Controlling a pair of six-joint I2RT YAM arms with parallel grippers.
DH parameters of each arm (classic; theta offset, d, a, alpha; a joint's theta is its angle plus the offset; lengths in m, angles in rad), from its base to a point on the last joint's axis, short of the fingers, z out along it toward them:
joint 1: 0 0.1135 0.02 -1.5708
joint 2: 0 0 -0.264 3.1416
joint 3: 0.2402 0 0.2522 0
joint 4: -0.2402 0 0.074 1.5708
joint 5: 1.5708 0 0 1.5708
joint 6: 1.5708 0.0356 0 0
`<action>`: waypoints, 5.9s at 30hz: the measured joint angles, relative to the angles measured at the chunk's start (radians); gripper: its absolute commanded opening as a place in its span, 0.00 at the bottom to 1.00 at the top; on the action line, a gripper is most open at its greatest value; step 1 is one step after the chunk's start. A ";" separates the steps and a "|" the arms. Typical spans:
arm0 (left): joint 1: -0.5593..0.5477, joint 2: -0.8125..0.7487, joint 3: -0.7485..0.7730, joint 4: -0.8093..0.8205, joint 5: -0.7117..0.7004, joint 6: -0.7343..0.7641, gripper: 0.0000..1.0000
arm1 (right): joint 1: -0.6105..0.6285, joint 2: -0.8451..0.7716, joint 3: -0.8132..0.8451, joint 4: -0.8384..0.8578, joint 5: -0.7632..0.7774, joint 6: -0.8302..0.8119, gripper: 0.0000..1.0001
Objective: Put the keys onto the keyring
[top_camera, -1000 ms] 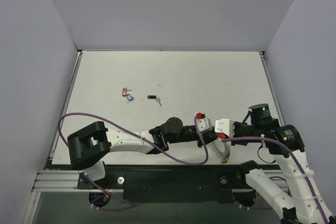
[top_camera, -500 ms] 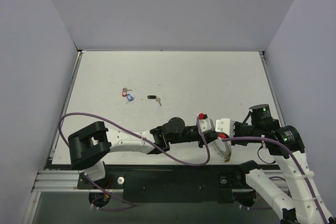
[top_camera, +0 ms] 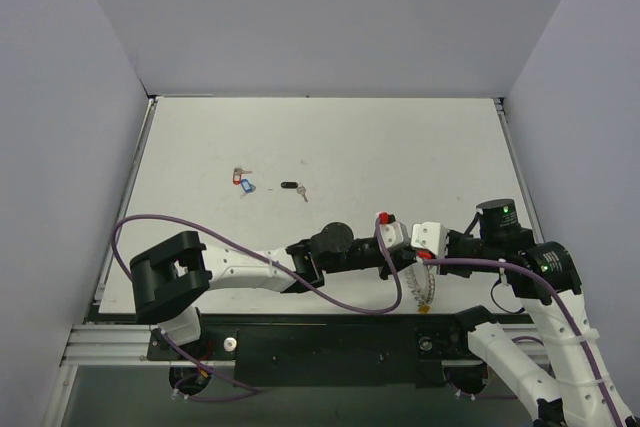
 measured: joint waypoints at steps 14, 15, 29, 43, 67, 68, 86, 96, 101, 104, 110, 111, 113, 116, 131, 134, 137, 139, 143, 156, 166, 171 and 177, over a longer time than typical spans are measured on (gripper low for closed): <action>0.003 0.000 0.000 0.000 0.014 -0.021 0.00 | 0.000 0.000 0.000 0.014 0.006 0.005 0.00; 0.003 0.000 0.000 0.000 0.016 -0.021 0.00 | 0.000 0.000 0.000 0.014 0.006 0.006 0.00; -0.005 -0.024 -0.076 0.032 -0.042 0.031 0.00 | -0.001 0.000 -0.028 0.066 -0.045 0.117 0.23; 0.036 -0.164 -0.174 0.029 -0.037 0.035 0.00 | -0.022 -0.032 0.034 0.085 -0.195 0.288 0.43; 0.129 -0.370 -0.382 0.106 -0.071 -0.006 0.00 | 0.052 0.037 -0.090 0.499 -0.349 0.481 0.42; 0.130 -0.370 -0.382 0.113 -0.074 -0.009 0.00 | 0.068 0.038 -0.098 0.526 -0.333 0.501 0.42; 0.130 -0.336 -0.382 0.182 -0.140 -0.040 0.00 | 0.178 0.003 -0.233 0.756 -0.127 0.606 0.26; 0.130 -0.335 -0.382 0.209 -0.146 -0.042 0.00 | 0.196 0.003 -0.247 0.786 -0.095 0.603 0.07; 0.131 -0.333 -0.382 0.216 -0.148 -0.049 0.00 | 0.197 0.002 -0.247 0.785 -0.087 0.581 0.00; 0.136 -0.327 -0.383 0.230 -0.151 -0.061 0.00 | 0.198 0.002 -0.247 0.786 -0.081 0.560 0.00; 0.146 -0.295 -0.421 0.349 -0.161 -0.103 0.00 | 0.213 0.002 -0.247 0.791 -0.079 0.521 0.00; 0.149 -0.287 -0.426 0.373 -0.163 -0.113 0.00 | 0.216 0.002 -0.247 0.793 -0.077 0.513 0.00; 0.154 -0.270 -0.436 0.408 -0.169 -0.131 0.00 | 0.222 0.003 -0.247 0.793 -0.076 0.491 0.00; 0.156 -0.246 -0.441 0.444 -0.178 -0.154 0.00 | 0.235 0.006 -0.246 0.784 -0.068 0.454 0.00; 0.156 -0.221 -0.441 0.460 -0.193 -0.173 0.00 | 0.279 0.014 -0.247 0.755 -0.034 0.372 0.00; 0.156 -0.220 -0.441 0.462 -0.193 -0.173 0.00 | 0.283 0.014 -0.247 0.757 -0.032 0.380 0.00; 0.156 -0.219 -0.441 0.464 -0.193 -0.173 0.00 | 0.283 0.014 -0.247 0.763 -0.032 0.396 0.00; 0.156 -0.219 -0.441 0.464 -0.192 -0.173 0.00 | 0.283 0.014 -0.248 0.763 -0.033 0.405 0.02; 0.157 -0.219 -0.441 0.465 -0.193 -0.170 0.00 | 0.281 0.013 -0.248 0.761 -0.049 0.432 0.14; 0.193 -0.223 -0.461 0.465 -0.127 -0.148 0.00 | 0.162 -0.005 -0.209 0.757 -0.180 0.622 0.25; 0.207 -0.283 -0.485 0.466 0.028 -0.144 0.00 | 0.097 0.071 -0.211 0.773 -0.336 0.656 0.25; 0.207 -0.287 -0.485 0.471 0.079 -0.146 0.00 | 0.098 0.092 -0.222 0.773 -0.380 0.625 0.22; 0.207 -0.287 -0.485 0.471 0.105 -0.151 0.00 | 0.100 0.099 -0.222 0.780 -0.417 0.607 0.14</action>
